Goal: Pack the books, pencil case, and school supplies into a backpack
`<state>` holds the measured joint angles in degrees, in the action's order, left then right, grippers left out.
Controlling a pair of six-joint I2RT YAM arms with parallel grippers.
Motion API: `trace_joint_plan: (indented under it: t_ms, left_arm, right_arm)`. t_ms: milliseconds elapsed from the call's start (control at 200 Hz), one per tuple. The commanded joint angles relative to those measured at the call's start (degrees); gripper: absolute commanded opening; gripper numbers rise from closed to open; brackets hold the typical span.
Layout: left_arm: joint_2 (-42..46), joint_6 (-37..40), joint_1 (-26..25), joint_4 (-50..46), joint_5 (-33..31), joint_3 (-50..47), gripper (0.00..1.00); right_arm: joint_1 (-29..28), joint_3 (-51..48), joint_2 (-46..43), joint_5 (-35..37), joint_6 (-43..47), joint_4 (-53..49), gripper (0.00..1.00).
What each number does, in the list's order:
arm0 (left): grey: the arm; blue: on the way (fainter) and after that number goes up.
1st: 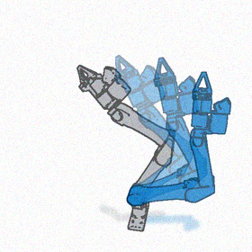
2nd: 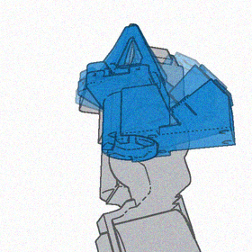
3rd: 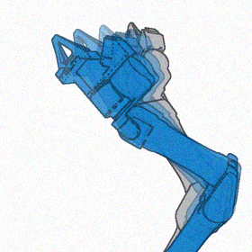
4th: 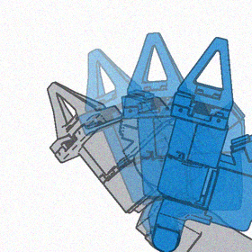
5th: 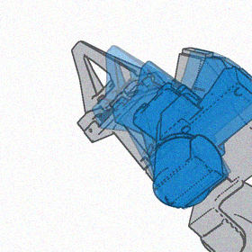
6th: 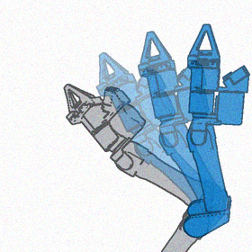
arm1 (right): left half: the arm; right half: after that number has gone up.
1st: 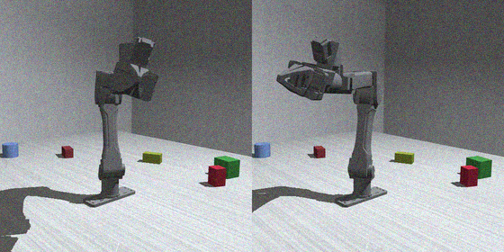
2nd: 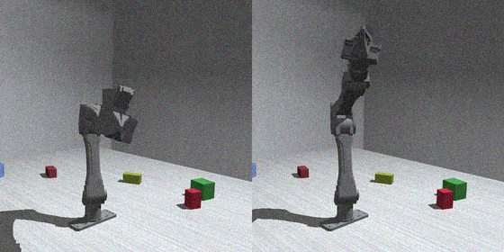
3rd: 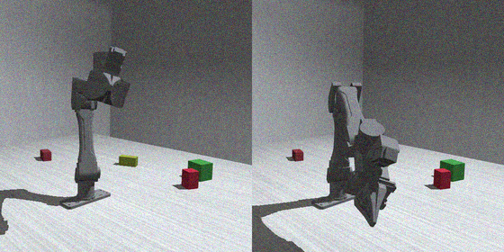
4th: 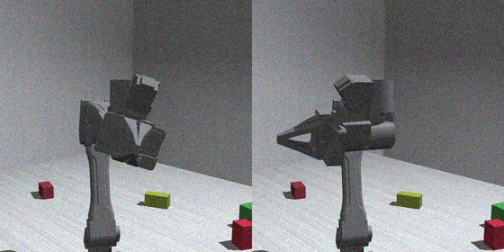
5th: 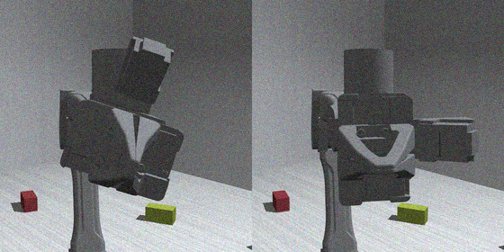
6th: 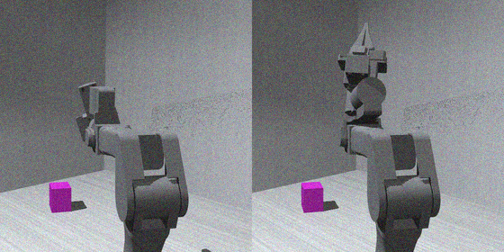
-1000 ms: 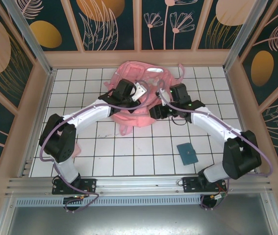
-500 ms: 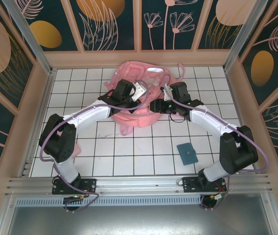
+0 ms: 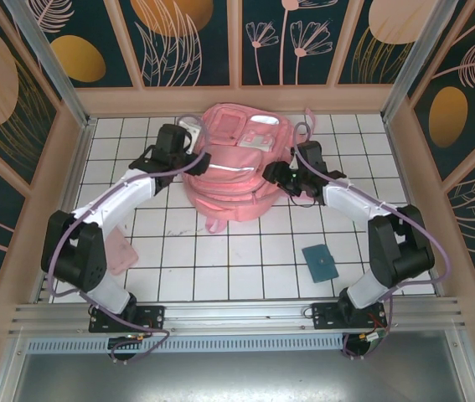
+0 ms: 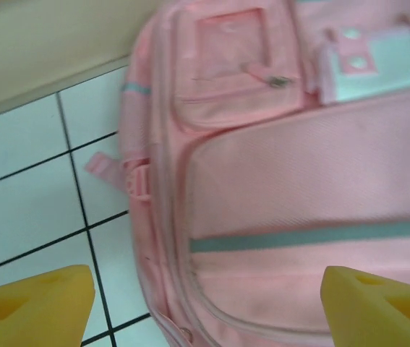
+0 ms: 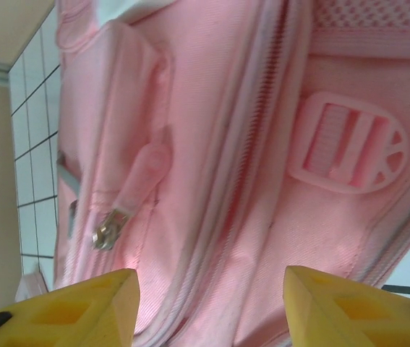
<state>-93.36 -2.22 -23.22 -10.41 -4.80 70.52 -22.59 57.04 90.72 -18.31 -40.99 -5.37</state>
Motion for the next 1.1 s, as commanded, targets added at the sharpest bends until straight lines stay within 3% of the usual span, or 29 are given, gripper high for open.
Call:
trace_joint_plan:
  t_ms: [0, 145, 265, 380, 515, 751, 981, 1096]
  left_arm:
    - [-8.9, -14.8, 2.5, -2.8, 2.4, 5.4, 0.78]
    - [-18.9, -20.6, 4.6, -5.3, 7.2, 13.6, 0.71]
    - [-24.6, -22.1, 5.2, -7.3, 7.2, 19.7, 0.64]
    - [-27.7, -22.0, 5.3, -8.1, 9.7, 21.7, 0.48]
    - [-27.0, -20.7, 5.3, -7.2, 14.3, 17.3, 0.23]
    - [-16.9, -21.3, 5.3, -0.6, 20.0, -0.3, 0.01]
    - [-2.9, -27.7, 4.9, 6.2, 22.3, -17.9, 0.00]
    - [3.0, -30.2, 4.4, 6.0, 20.2, -22.5, 0.20]
  right_arm:
    - [0.0, -0.6, 1.4, 1.6, -3.4, 1.0, 0.56]
    - [0.4, -1.2, 1.7, 2.0, -3.2, 0.2, 0.57]
    - [1.0, -1.6, 2.9, 0.5, -2.3, -0.2, 0.57]
    - [1.5, -1.7, 4.3, -0.1, -1.8, 0.4, 0.56]
    - [1.9, -0.4, 6.9, -0.3, -0.6, 0.8, 0.54]
    - [1.9, 5.5, 13.5, -2.6, 3.2, 1.5, 0.51]
    - [1.0, 15.4, 21.4, -5.5, 10.0, -0.3, 0.49]
    - [0.8, 20.8, 24.7, -5.6, 13.5, -1.7, 0.50]
